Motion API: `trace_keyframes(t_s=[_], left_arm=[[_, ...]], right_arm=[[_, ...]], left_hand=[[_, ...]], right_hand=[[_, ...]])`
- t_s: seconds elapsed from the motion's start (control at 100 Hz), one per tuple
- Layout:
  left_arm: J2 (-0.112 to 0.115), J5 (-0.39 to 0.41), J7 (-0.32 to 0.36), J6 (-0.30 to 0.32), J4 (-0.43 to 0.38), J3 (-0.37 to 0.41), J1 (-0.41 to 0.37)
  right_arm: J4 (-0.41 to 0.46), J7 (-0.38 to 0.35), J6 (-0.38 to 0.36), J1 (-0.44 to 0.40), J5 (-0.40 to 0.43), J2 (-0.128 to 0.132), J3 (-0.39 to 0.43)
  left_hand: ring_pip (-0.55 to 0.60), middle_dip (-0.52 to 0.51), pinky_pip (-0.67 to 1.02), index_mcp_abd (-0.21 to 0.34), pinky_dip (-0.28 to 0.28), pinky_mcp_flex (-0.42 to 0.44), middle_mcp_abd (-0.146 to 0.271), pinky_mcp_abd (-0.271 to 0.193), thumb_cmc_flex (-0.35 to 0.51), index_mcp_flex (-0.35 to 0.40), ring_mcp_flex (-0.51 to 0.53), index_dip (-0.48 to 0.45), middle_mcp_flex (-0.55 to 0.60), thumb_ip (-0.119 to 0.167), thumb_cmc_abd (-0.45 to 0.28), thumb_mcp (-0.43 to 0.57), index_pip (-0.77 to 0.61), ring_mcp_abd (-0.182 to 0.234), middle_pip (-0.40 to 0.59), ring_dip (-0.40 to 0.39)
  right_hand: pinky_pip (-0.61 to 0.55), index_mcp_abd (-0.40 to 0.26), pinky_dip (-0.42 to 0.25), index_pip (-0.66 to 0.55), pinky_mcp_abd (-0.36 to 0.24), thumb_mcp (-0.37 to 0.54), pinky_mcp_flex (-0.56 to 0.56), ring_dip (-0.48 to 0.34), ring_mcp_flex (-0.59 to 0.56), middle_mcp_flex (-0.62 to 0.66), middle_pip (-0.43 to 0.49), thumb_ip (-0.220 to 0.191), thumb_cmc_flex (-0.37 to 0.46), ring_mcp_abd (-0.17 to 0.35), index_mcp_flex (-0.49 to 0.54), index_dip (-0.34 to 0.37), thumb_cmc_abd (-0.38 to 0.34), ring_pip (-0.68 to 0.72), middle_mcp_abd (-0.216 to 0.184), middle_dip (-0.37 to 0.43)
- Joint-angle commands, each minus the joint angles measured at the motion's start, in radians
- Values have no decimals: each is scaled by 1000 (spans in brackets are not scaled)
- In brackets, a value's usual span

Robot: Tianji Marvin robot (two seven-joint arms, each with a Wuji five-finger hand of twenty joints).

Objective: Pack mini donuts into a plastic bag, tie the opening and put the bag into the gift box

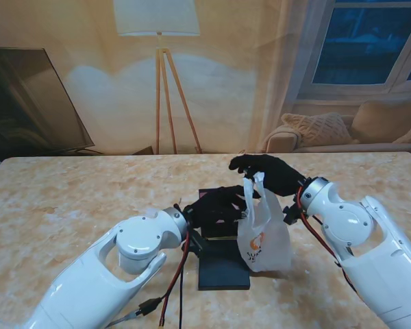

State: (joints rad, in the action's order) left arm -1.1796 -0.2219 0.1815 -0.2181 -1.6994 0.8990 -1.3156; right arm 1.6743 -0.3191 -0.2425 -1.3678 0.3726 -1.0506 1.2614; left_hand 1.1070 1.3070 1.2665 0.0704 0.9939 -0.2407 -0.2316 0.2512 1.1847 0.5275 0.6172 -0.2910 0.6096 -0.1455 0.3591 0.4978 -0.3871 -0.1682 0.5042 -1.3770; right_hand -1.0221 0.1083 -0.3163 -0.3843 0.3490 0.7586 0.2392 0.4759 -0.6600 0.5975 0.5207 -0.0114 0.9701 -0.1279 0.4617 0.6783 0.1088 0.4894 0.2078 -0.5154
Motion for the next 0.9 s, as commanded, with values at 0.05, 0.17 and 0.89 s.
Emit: trace_keyframes(t_s=[0.05,0.17,0.89], left_arm=[[-1,15,19,12,-8,-2,2],[10,22,49,24,-18,0,0],[19,50,66,-39,-80,-7,-1]], right_arm=[[9,-7,12,-5,38,-3,-4],[13,-10,22,-2,62,-1,-8],[41,10,13,-15,240,7,-7]], left_hand=[[15,32,8,43,10,-8,18,-30,37,7,9,-3,-3,3,10,-1,-27,21,31,-41],[61,42,48,31,22,-44,39,-31,21,19,49,-3,37,-6,23,18,-38,34,107,-33],[123,22,127,-125,24,-78,32,-50,13,33,78,2,41,11,-30,-47,27,42,143,-1]], right_hand=[[-14,20,15,25,9,60,-19,-17,18,-37,-5,-36,39,-14,14,5,24,-1,23,10],[-19,25,14,32,6,85,-15,-17,18,-36,-4,-31,48,-18,24,3,42,1,28,11],[-28,88,16,131,5,208,-5,-19,22,-48,5,27,71,-30,60,-44,122,13,53,19]])
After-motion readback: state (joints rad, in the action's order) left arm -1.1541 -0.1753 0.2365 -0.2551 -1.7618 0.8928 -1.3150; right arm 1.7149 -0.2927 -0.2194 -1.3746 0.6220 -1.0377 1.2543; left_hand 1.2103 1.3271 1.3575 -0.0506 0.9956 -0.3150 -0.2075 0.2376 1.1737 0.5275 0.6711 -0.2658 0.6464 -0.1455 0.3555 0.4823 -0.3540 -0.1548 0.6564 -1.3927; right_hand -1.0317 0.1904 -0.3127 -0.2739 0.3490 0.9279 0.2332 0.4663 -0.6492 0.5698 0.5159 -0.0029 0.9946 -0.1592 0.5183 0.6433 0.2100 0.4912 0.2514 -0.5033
